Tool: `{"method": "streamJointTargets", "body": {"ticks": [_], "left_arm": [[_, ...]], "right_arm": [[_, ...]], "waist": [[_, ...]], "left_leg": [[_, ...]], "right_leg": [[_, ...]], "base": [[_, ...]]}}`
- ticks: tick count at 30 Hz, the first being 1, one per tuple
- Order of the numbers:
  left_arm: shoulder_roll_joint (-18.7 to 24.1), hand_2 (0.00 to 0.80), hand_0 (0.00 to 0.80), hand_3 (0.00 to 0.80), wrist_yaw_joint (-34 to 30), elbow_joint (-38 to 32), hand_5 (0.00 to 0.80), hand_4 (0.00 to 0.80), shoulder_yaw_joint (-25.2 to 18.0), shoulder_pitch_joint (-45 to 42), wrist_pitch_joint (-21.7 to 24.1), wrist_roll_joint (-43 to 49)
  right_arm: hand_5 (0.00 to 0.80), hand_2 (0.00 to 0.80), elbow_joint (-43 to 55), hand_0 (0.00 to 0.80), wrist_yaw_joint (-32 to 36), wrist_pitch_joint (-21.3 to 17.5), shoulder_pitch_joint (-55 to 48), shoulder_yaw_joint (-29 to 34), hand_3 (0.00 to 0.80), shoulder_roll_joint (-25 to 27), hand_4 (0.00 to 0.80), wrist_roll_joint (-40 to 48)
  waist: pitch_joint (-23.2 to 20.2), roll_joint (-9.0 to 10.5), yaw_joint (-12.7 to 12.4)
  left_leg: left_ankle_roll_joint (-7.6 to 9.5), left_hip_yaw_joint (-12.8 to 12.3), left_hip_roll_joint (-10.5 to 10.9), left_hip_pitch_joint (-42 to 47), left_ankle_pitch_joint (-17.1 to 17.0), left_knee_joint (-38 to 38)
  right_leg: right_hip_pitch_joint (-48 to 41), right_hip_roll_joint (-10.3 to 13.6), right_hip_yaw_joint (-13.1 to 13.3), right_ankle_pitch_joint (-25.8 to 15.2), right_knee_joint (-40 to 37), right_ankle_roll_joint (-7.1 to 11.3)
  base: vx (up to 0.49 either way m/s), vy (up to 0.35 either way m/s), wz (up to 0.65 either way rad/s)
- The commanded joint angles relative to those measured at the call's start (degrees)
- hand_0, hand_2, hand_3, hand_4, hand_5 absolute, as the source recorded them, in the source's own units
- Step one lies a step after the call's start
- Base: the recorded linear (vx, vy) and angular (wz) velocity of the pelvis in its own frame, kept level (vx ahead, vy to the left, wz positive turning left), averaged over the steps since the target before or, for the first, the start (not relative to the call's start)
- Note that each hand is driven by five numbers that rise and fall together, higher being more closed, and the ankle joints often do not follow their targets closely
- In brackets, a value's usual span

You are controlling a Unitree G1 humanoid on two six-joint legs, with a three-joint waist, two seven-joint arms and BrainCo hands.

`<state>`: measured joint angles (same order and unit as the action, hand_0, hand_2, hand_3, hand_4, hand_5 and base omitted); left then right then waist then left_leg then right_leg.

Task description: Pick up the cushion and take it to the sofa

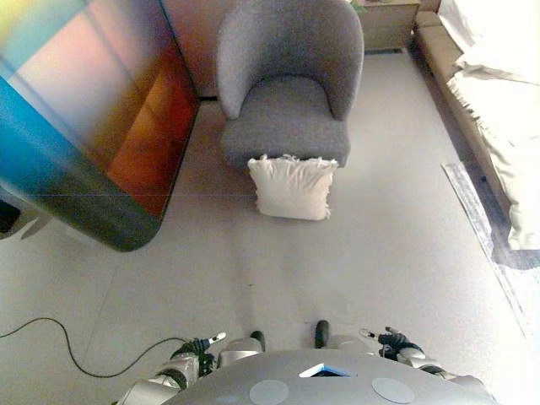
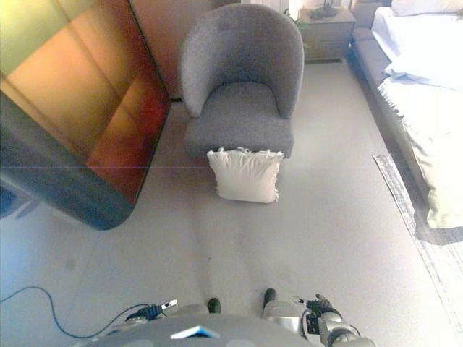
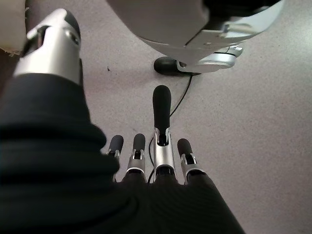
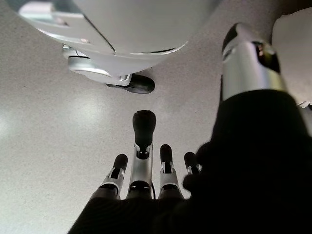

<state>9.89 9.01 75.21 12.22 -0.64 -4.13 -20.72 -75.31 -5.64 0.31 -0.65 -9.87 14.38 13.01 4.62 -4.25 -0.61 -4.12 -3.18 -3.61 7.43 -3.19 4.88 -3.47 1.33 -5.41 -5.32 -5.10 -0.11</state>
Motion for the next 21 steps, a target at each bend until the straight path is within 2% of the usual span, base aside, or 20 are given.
{"method": "streamJointTargets", "body": {"ticks": [1,5,21], "left_arm": [[0.5,0.0,0.0,0.0,0.1,2.3,0.0,0.0,-0.9,3.0,0.6,2.1],[0.4,0.0,0.0,0.0,-1.6,2.3,0.0,0.0,-1.3,2.8,0.9,1.2],[0.5,0.0,0.0,0.0,-0.2,3.4,0.0,0.0,-1.7,2.5,0.1,3.1]], "right_arm": [[0.0,0.0,-3.3,0.0,-0.1,-0.6,4.8,-0.5,0.0,-0.9,0.0,0.7],[0.0,0.0,-3.9,0.0,0.2,-0.7,4.5,-0.2,0.0,-0.7,0.0,-0.1],[0.0,0.0,-5.1,0.0,0.4,-0.5,3.9,-0.3,0.0,-1.1,0.0,-1.9]], "waist": [[1.8,3.82,1.1],[1.5,3.83,1.1],[1.2,4.21,1.1]], "left_leg": [[3.9,-1.8,5.0,-1.2,7.1,-2.3],[3.97,-1.8,5.0,-0.3,7.3,-1.8],[4.16,-1.6,5.0,1.0,7.5,-1.3]], "right_leg": [[-1.3,2.3,0.9,6.4,2.7,4.11],[-2.0,2.3,0.8,6.5,2.4,4.21],[-3.1,1.5,0.9,7.7,3.4,3.96]], "base": [[0.0,0.0,0.0],[0.017,0.003,0.0],[0.021,-0.014,0.0]]}}
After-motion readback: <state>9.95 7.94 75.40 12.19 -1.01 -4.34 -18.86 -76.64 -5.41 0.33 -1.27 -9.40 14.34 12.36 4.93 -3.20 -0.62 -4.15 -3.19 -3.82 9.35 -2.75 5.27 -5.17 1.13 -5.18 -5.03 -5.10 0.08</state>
